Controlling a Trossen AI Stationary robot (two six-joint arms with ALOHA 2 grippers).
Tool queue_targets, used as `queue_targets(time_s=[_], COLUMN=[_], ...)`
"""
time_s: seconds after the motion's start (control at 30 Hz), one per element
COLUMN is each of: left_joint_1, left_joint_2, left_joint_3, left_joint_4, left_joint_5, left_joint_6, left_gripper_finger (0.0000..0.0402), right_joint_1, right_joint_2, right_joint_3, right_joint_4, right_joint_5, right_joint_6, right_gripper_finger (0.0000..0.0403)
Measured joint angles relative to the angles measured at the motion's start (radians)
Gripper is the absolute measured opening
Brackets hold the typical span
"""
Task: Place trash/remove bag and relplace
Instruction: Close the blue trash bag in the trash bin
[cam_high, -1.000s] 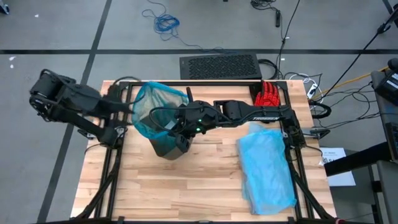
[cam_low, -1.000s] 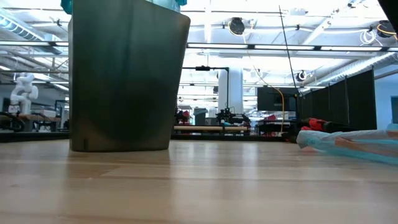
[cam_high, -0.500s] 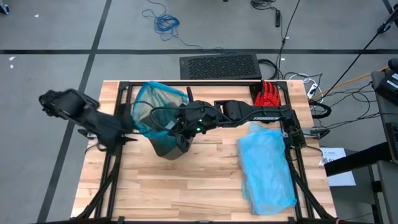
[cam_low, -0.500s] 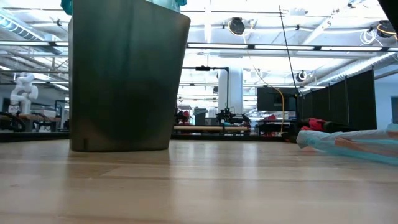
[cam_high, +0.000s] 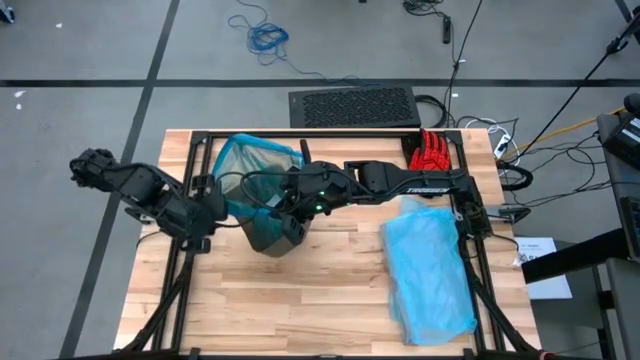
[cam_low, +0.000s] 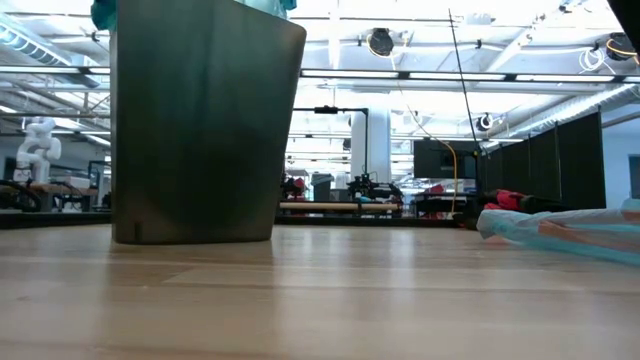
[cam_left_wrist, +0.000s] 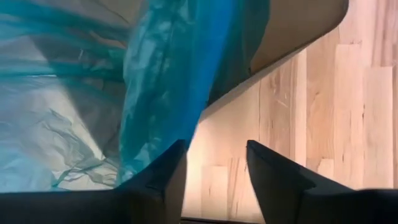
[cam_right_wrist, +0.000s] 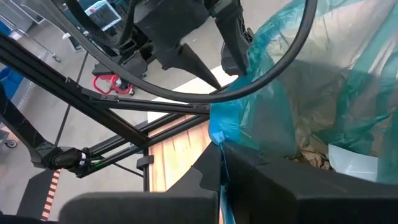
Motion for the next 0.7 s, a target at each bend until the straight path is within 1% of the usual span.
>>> queue_targets(time_s=[0.1,0.2,0.23,0.37,0.5,0.63,0.7], left_joint_1=[0.0,0.0,0.0,0.0,0.0,0.0,0.0], left_joint_2=[0.0,-0.002,-0.007,-0.011,-0.01,-0.01,-0.009], left_joint_3=[0.016,0.067,0.089,0.199,0.305,0.379,0.398], left_joint_4=[-0.001,0.0,0.001,-0.002,0.001,0.001,0.0], left_joint_5=[-0.001,-0.001,0.001,0.001,-0.013,-0.033,-0.034], left_joint_6=[0.0,-0.001,-0.002,-0.026,-0.026,-0.028,-0.059], left_gripper_finger=[0.0098,0.0029,0.0015,0.0004,0.0002,0.0001,0.0001], right_joint_1=[0.0,0.0,0.0,-0.002,-0.01,-0.019,-0.024], right_joint_2=[0.0,0.0,0.0,0.0,0.0,0.0,0.0], right_joint_3=[0.0,0.0,0.0,0.0,0.0,0.0,0.0], right_joint_4=[-0.001,-0.012,-0.02,-0.052,-0.075,-0.109,-0.112], right_joint_5=[0.0,-0.001,-0.001,-0.002,-0.006,-0.006,-0.006], right_joint_6=[-0.012,-0.026,-0.026,-0.048,-0.06,-0.074,-0.075], right_gripper_finger=[0.0,0.0,0.0,0.0,0.0,0.0,0.0])
